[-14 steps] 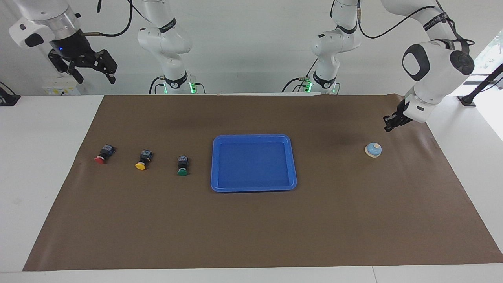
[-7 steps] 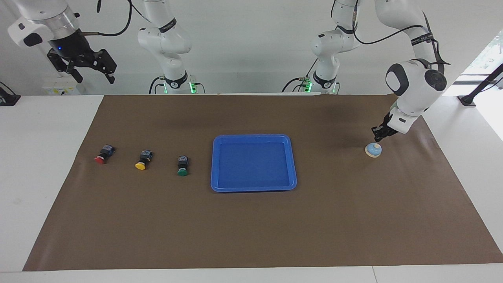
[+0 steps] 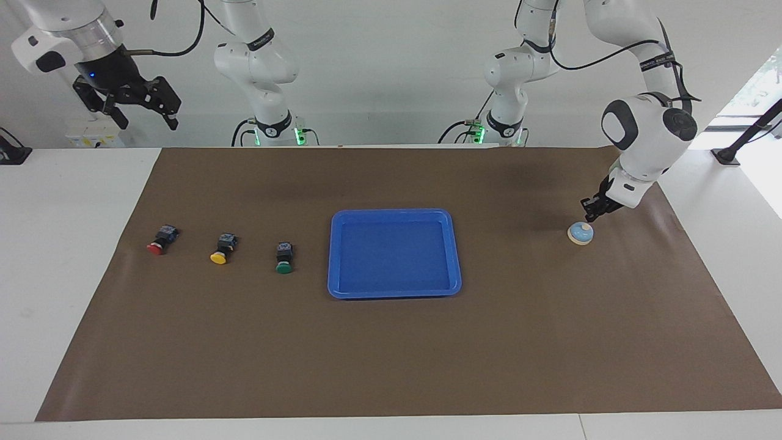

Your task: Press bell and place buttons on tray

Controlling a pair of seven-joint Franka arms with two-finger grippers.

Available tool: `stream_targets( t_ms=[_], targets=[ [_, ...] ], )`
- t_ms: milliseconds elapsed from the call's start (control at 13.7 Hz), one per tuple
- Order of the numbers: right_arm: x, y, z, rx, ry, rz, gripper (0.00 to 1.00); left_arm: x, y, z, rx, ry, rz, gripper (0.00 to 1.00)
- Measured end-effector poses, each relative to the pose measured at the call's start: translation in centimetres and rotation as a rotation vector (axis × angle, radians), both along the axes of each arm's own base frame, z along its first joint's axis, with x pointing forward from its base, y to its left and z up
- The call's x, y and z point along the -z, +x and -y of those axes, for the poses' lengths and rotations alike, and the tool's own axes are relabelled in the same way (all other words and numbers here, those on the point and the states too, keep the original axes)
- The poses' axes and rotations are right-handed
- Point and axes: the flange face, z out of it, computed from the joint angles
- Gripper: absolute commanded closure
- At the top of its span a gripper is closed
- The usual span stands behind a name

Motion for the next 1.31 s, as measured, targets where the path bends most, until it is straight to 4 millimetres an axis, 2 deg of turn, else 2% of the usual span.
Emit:
stream_targets(
  t_ms=[364, 801, 874, 947, 1092, 1165, 1238, 1311],
  targets=[
    [0.0, 0.0, 0.0, 0.0, 0.0, 0.0, 0.0, 2.0, -0.5, 0.1, -0.001, 0.003, 0.023, 1.0],
    [0.0, 0.0, -0.2, -0.004, 0.0, -0.001, 0.0, 1.2, 0.1, 0.1, 0.006, 0.0, 0.007, 1.0],
    [0.1, 0.1, -0.4, -0.007, 0.0, -0.002, 0.0, -0.1, 0.7, 0.3, 0.013, -0.005, -0.018, 1.0],
    [0.2, 0.2, -0.6, -0.011, -0.001, 0.002, 0.0, -2.3, 1.6, 0.6, 0.021, -0.01, -0.04, 1.0],
    [0.9, 0.8, -1.4, -0.01, -0.005, 0.027, 0.0, -8.8, 3.3, 1.4, 0.043, -0.013, -0.06, 1.0],
    [1.7, 1.3, -2.2, -0.004, -0.007, 0.039, 0.0, -12.3, 3.6, 2.1, 0.057, -0.012, -0.062, 0.78],
    [2.7, 1.8, -3.3, 0.003, -0.008, 0.05, 0.0, -15.7, 3.5, 2.9, 0.073, -0.011, -0.064, 0.22],
    [4.0, 2.4, -4.6, 0.009, -0.008, 0.062, 0.0, -18.7, 3.1, 3.9, 0.087, -0.009, -0.067, 0.0]
  ],
)
